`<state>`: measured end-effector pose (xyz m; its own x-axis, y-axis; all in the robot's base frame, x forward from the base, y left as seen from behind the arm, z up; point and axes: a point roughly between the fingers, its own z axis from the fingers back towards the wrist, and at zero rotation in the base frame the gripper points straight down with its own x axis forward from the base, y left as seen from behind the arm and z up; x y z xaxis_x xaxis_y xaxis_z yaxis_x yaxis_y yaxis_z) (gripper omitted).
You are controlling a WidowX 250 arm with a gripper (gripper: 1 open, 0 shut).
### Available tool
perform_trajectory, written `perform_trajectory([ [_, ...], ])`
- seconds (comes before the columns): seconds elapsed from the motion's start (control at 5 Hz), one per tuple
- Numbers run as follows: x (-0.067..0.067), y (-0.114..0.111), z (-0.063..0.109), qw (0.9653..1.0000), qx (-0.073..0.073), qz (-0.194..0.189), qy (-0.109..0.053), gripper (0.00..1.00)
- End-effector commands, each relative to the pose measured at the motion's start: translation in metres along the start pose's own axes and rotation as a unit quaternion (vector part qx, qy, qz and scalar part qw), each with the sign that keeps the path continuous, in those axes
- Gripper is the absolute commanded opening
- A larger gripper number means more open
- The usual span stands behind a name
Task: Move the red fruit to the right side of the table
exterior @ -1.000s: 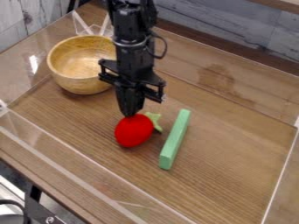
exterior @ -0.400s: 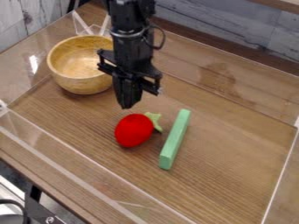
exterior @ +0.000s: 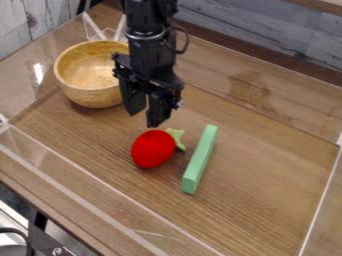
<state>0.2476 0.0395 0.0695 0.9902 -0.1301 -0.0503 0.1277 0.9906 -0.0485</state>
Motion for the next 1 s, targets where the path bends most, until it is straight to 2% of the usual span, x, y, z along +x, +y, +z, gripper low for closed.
perform_trajectory([
  [0.0, 0.009, 0.011, 0.007, 0.9995, 0.009, -0.025, -0.015, 0.0],
  [0.4, 0.003, 0.025, -0.017, 0.9977, 0.013, -0.066, -0.012, 0.0],
  [0.6, 0.004, 0.029, 0.007, 0.9989, 0.016, -0.04, -0.021, 0.0],
  [0.8, 0.01, 0.018, 0.002, 0.9972, 0.015, -0.071, -0.019, 1.0],
])
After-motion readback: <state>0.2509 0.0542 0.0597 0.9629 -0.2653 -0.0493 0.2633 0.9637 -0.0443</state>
